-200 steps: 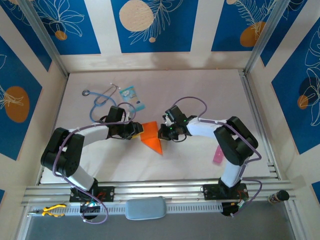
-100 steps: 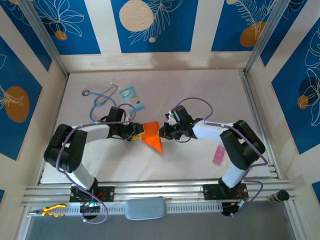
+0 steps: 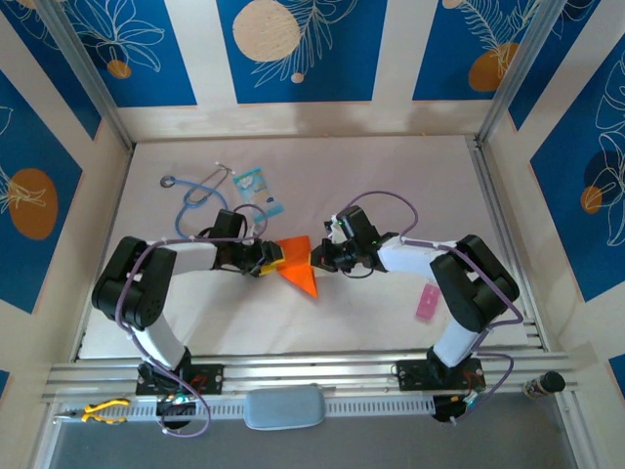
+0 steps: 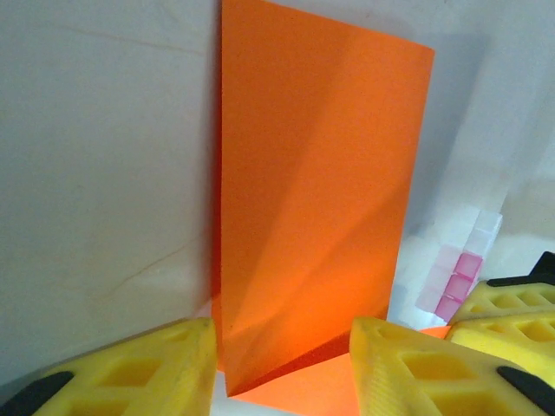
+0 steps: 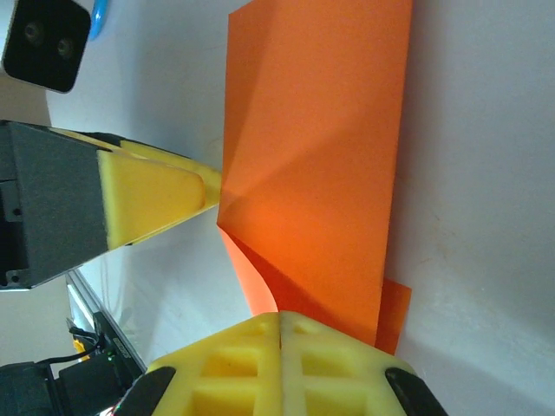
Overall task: Fold a paper plane with a square sheet of paper (pick it up from the middle)
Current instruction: Fourth fold the wing at the center of the table.
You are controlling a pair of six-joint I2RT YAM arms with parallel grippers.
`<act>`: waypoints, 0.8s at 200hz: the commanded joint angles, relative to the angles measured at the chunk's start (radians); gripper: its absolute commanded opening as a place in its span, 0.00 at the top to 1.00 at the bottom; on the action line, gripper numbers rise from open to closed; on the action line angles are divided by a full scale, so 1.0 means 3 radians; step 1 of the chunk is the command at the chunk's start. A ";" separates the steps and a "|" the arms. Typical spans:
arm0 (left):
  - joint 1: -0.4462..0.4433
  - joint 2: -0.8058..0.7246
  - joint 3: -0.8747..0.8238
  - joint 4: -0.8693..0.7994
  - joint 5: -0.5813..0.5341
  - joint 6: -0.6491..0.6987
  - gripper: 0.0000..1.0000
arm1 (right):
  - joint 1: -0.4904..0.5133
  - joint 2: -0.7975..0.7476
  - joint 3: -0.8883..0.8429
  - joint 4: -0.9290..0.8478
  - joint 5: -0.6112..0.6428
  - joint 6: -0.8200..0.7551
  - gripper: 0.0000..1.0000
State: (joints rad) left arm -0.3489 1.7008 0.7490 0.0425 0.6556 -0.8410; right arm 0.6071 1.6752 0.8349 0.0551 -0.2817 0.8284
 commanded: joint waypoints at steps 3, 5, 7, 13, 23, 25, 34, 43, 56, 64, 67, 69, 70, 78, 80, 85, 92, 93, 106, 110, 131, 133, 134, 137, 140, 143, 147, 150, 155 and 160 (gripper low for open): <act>0.0033 0.0072 0.0088 0.0101 0.0114 -0.0060 0.57 | -0.0020 -0.0103 -0.0065 0.0057 -0.0096 0.0043 1.00; 0.0033 0.0073 0.0090 0.0099 0.0115 -0.0060 0.57 | -0.0019 -0.0103 -0.0067 0.0057 -0.0098 0.0045 1.00; 0.0030 0.0073 0.0094 0.0100 0.0116 -0.0060 0.58 | -0.0019 -0.0103 -0.0068 0.0057 -0.0099 0.0046 1.00; 0.0032 0.0089 0.0093 0.0099 0.0124 -0.0060 0.58 | -0.0019 -0.0103 -0.0066 0.0057 -0.0103 0.0046 1.00; 0.0032 0.0105 0.0093 0.0107 0.0136 -0.0069 0.60 | -0.0019 -0.0103 -0.0073 0.0057 -0.0107 0.0045 1.00; 0.0033 0.0108 0.0091 0.0112 0.0136 -0.0074 0.61 | -0.0019 -0.0103 -0.0073 0.0057 -0.0105 0.0046 1.00; 0.0033 0.0102 0.0072 0.0146 0.0137 -0.0093 0.62 | -0.0019 -0.0103 -0.0073 0.0055 -0.0109 0.0046 1.00; 0.0033 0.0100 0.0065 0.0168 0.0140 -0.0106 0.64 | -0.0019 -0.0103 -0.0073 0.0053 -0.0112 0.0045 1.00; 0.0033 0.0102 0.0060 0.0185 0.0141 -0.0120 0.69 | -0.0019 -0.0103 -0.0082 0.0050 -0.0104 0.0043 1.00; 0.0032 0.0094 0.0057 0.0196 0.0137 -0.0131 0.71 | -0.0024 -0.0103 -0.0088 0.0041 -0.0095 0.0039 1.00; 0.0033 0.0088 0.0060 0.0199 0.0133 -0.0132 0.71 | -0.0024 -0.0103 -0.0088 0.0041 -0.0090 0.0040 1.00; 0.0029 0.0092 0.0060 0.0198 0.0130 -0.0129 0.72 | -0.0024 -0.0103 -0.0091 0.0037 -0.0086 0.0041 1.00; 0.0031 0.0093 0.0057 0.0197 0.0128 -0.0131 0.72 | -0.0022 -0.0103 -0.0092 0.0037 -0.0085 0.0041 1.00; 0.0033 0.0083 0.0060 0.0192 0.0104 -0.0137 0.74 | -0.0022 -0.0101 -0.0093 0.0026 -0.0071 0.0034 1.00; 0.0033 0.0082 0.0060 0.0191 0.0097 -0.0134 0.74 | -0.0024 -0.0098 -0.0093 0.0020 -0.0066 0.0035 1.00; 0.0033 0.0074 0.0059 0.0181 0.0087 -0.0134 0.75 | -0.0024 -0.0098 -0.0096 0.0011 -0.0059 0.0033 0.99; 0.0033 0.0071 0.0062 0.0180 0.0076 -0.0137 0.77 | -0.0027 -0.0102 -0.0096 -0.0003 -0.0050 0.0026 0.99; 0.0033 0.0069 0.0064 0.0180 0.0078 -0.0137 0.77 | -0.0028 -0.0102 -0.0097 -0.0004 -0.0052 0.0026 0.99; 0.0033 0.0064 0.0062 0.0188 0.0065 -0.0142 0.80 | -0.0030 -0.0103 -0.0109 -0.0012 -0.0037 0.0025 0.99; 0.0032 0.0064 0.0066 0.0187 0.0066 -0.0142 0.81 | -0.0027 -0.0107 -0.0109 -0.0020 -0.0033 0.0024 0.99; 0.0030 0.0059 0.0066 0.0206 0.0069 -0.0141 0.87 | -0.0030 -0.0108 -0.0121 -0.0027 -0.0015 0.0020 0.99; 0.0032 0.0058 0.0069 0.0208 0.0071 -0.0142 0.87 | -0.0030 -0.0108 -0.0123 -0.0028 -0.0013 0.0024 0.99; 0.0033 0.0058 0.0070 0.0210 0.0070 -0.0142 0.88 | -0.0030 -0.0108 -0.0124 -0.0032 -0.0012 0.0022 0.99; 0.0033 0.0060 0.0070 0.0215 0.0074 -0.0141 0.88 | -0.0030 -0.0108 -0.0124 -0.0033 -0.0012 0.0023 0.99; 0.0033 0.0059 0.0066 0.0220 0.0081 -0.0145 0.89 | -0.0030 -0.0107 -0.0123 -0.0033 -0.0012 0.0021 0.99; 0.0032 0.0058 0.0064 0.0221 0.0083 -0.0146 0.89 | -0.0027 -0.0104 -0.0124 -0.0038 -0.0012 0.0018 0.99; 0.0033 0.0053 0.0062 0.0224 0.0085 -0.0147 0.90 | -0.0029 -0.0103 -0.0126 -0.0039 -0.0009 0.0018 0.99; 0.0033 0.0053 0.0060 0.0229 0.0081 -0.0147 0.91 | -0.0030 -0.0103 -0.0129 -0.0041 -0.0005 0.0020 0.99; 0.0033 0.0048 0.0052 0.0237 0.0083 -0.0151 0.93 | -0.0030 -0.0100 -0.0127 -0.0051 0.0003 0.0018 0.99; 0.0030 0.0046 0.0045 0.0249 0.0076 -0.0157 0.93 | -0.0026 -0.0102 -0.0126 -0.0061 0.0005 0.0018 0.99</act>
State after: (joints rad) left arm -0.3489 1.7203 0.7502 0.0933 0.6727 -0.8856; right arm 0.6018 1.6714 0.8093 0.0624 -0.2871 0.8391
